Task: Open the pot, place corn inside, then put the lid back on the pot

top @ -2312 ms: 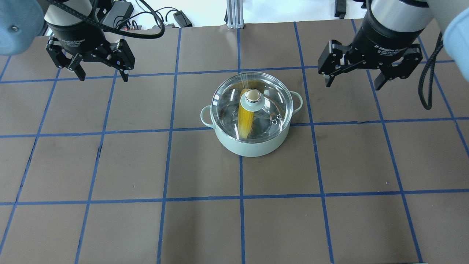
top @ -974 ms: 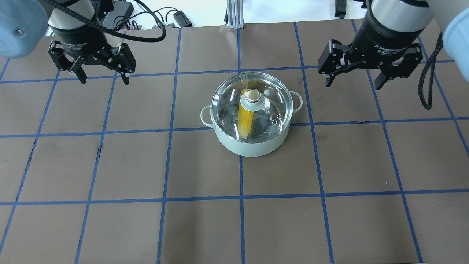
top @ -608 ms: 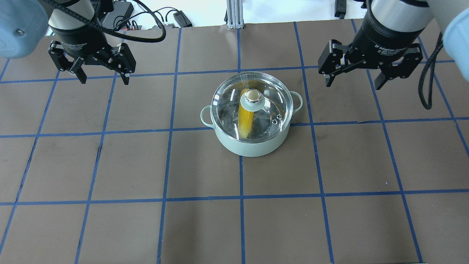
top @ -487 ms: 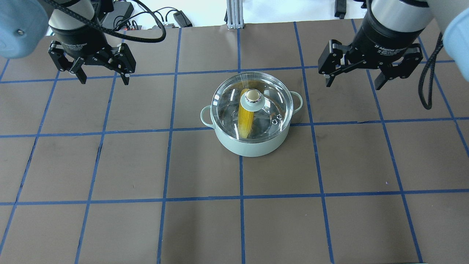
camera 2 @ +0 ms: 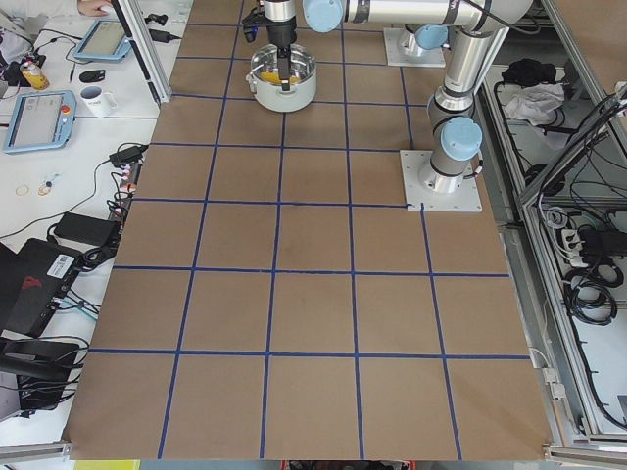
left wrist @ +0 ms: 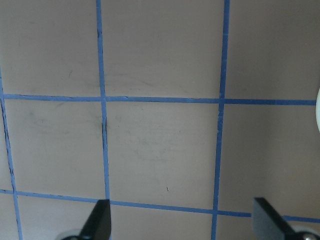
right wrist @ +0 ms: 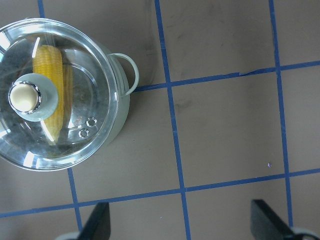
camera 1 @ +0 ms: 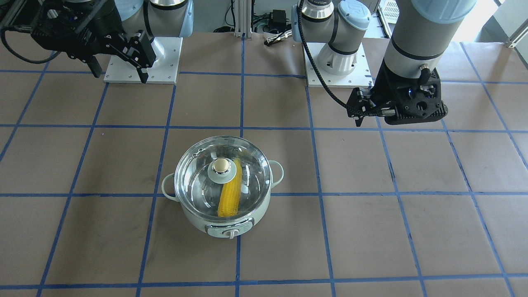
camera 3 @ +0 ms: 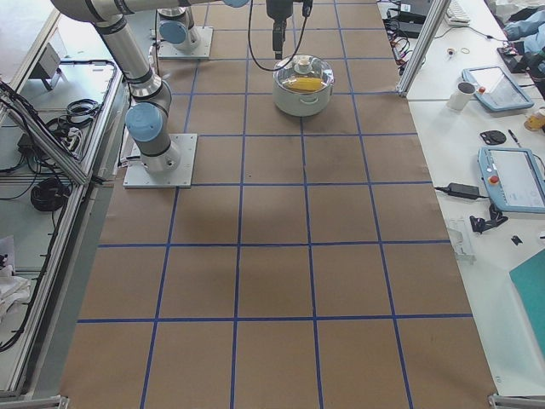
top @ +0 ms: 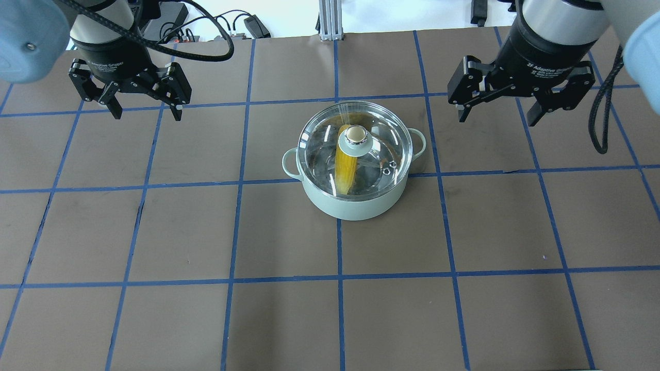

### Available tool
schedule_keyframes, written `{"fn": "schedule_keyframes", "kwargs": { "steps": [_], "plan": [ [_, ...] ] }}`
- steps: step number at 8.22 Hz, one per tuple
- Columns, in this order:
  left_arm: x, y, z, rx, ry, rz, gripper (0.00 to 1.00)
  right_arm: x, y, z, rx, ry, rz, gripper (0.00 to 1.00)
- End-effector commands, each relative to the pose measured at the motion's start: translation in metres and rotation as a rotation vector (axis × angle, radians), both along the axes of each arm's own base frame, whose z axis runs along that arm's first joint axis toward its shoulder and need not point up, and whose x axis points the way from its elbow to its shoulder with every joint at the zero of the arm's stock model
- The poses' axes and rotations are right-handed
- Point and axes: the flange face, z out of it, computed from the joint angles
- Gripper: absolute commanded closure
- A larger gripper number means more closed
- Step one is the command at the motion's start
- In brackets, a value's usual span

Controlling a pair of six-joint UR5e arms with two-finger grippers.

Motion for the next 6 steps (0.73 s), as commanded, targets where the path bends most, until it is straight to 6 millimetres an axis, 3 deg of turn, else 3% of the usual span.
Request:
{"fn": "schedule_keyframes", "kwargs": {
  "steps": [1,6],
  "plan": [
    [0.0000,0.0010,-0.0027,0.005,0.000,0.006,0.00,0.0003,-0.0001,0.0001,-0.001,-0.003,0.000,0.00],
    [0.0002,0.0010,-0.0027,0.006,-0.002,0.000,0.00,0.0016,-0.0007,-0.0009,-0.002,-0.009,0.002,0.00]
  ]
}}
